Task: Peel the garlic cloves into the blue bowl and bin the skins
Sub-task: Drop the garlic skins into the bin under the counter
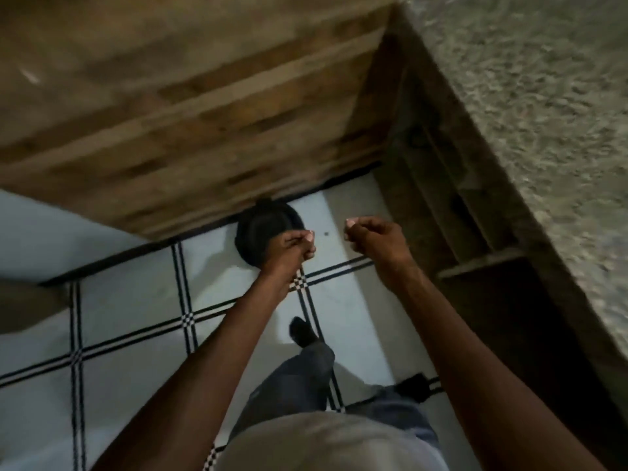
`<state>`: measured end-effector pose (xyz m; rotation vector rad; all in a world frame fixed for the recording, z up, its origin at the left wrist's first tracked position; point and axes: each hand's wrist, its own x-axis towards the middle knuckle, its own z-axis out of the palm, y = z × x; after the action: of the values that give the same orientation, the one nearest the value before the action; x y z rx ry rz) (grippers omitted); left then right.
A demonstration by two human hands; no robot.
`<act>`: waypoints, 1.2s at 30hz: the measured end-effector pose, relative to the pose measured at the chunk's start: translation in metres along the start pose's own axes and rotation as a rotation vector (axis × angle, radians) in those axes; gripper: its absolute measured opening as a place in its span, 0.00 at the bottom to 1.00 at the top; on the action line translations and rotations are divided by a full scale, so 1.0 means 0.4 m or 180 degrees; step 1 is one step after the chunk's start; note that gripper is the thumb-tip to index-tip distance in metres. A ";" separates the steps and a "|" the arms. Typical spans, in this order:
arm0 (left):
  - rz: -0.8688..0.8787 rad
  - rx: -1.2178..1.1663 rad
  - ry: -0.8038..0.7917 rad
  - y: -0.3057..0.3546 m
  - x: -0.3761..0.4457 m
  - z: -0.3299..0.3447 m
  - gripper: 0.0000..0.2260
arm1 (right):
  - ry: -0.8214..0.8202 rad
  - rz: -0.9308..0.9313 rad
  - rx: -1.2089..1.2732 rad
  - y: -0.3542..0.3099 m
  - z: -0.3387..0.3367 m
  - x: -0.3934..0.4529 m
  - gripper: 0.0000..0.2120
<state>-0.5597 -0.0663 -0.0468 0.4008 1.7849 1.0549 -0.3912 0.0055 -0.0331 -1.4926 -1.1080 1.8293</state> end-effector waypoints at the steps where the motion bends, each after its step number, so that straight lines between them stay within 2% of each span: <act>1: -0.0037 -0.0017 0.0108 -0.002 0.027 -0.054 0.03 | -0.0066 0.0078 -0.0049 0.002 0.062 0.023 0.05; 5: -0.0109 -0.0187 0.0461 -0.021 0.121 -0.231 0.03 | -0.0308 0.0325 -0.0199 0.018 0.265 0.099 0.05; 10: -0.0291 -0.0528 0.0755 -0.063 0.183 -0.353 0.02 | -0.0520 0.0429 -0.0505 0.040 0.410 0.151 0.04; 15: -0.0339 -0.0636 0.0885 -0.107 0.221 -0.409 0.01 | -0.0588 0.0500 -0.0768 0.082 0.510 0.220 0.04; 19: -0.0594 -0.0553 0.0967 -0.148 0.288 -0.428 0.01 | -0.0585 0.0656 -0.0872 0.133 0.576 0.284 0.11; 24: -0.0889 -0.0175 0.0879 -0.221 0.444 -0.430 0.11 | -0.0561 0.0985 -0.1028 0.213 0.642 0.390 0.07; 27: -0.1001 -0.0531 0.0936 -0.302 0.532 -0.429 0.04 | -0.0555 0.1101 -0.1040 0.300 0.671 0.477 0.05; 29: -0.1013 -0.0767 0.0953 -0.364 0.587 -0.427 0.04 | -0.0577 0.1166 -0.0981 0.378 0.693 0.551 0.07; 31: -0.0969 -0.0814 0.0911 -0.447 0.657 -0.423 0.05 | -0.0620 0.1230 -0.0944 0.471 0.713 0.628 0.12; 36: -0.1050 -0.0989 0.1073 -0.624 0.822 -0.427 0.02 | -0.0420 0.1423 -0.0899 0.685 0.749 0.784 0.06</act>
<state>-0.8132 -0.0686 -0.4146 -0.2694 1.8539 1.1827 -0.7323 0.0367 -0.4149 -1.9307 -1.2070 2.1624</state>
